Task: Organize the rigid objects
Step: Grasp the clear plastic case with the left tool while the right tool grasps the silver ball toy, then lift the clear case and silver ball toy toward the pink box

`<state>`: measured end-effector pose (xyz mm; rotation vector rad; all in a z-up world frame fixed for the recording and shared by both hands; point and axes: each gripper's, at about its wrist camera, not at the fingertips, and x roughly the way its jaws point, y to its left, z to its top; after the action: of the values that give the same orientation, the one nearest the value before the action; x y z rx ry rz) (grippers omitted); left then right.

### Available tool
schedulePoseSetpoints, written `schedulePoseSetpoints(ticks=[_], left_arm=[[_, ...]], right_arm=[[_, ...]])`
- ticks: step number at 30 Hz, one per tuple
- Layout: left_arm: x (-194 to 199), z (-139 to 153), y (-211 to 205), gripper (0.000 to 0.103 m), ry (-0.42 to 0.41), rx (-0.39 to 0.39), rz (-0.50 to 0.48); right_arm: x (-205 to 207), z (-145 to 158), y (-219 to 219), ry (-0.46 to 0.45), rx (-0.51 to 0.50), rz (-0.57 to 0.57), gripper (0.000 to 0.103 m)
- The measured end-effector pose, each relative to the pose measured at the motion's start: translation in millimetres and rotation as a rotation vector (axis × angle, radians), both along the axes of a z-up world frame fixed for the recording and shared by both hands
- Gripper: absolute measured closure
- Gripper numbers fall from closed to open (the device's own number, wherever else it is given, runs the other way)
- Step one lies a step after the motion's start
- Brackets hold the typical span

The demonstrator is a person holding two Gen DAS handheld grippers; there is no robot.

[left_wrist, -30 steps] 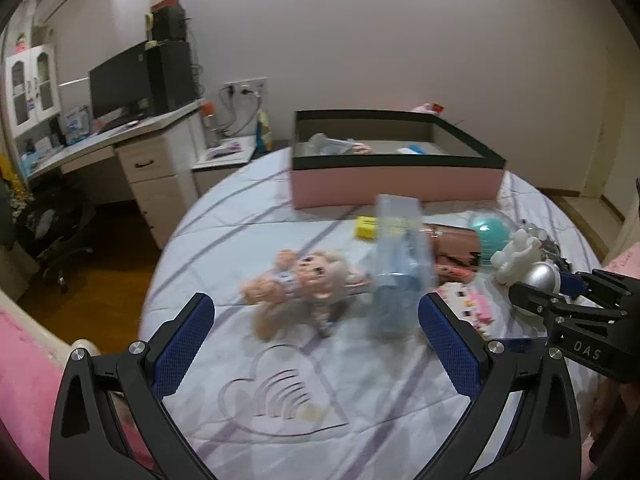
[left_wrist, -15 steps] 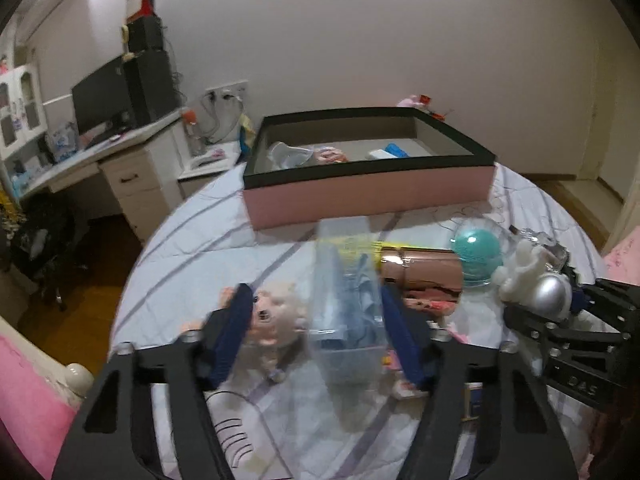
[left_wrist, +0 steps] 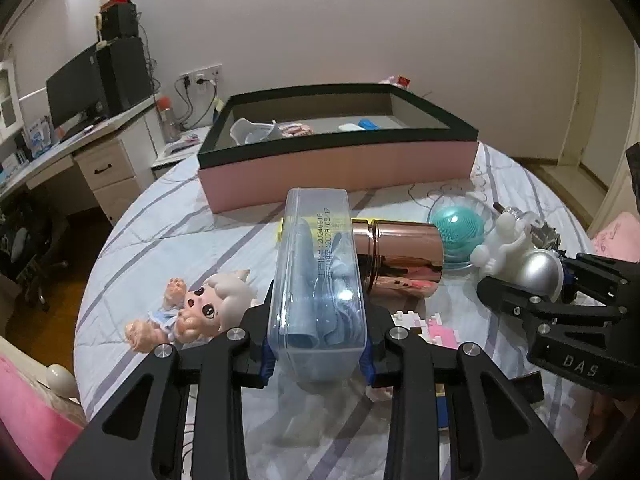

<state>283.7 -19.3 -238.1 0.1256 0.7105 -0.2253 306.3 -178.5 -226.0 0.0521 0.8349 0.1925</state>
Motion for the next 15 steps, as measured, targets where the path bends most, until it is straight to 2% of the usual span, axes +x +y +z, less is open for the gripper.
schedulePoseSetpoints(ticks=[7, 11, 13, 15], left_arm=[[-15.6, 14.4, 9.1, 0.071, -0.037, -0.026, 0.003], [-27.8, 33.8, 12.6, 0.071, -0.09, -0.037, 0.014], [-35.2, 47.8, 10.7, 0.071, -0.139, -0.014, 0.037], [-40.2, 61.7, 10.6, 0.071, -0.17, -0.031, 0.041]], right_arm=[[-16.5, 12.1, 1.5, -0.051, 0.018, 0.011, 0.057], [-31.3, 33.7, 8.5, -0.122, 0.018, 0.017, 0.057], [-39.5, 46.4, 11.9, -0.166, 0.024, 0.018, 0.057], [-46.6, 60.1, 15.4, -0.206, 0.029, 0.022, 0.057]])
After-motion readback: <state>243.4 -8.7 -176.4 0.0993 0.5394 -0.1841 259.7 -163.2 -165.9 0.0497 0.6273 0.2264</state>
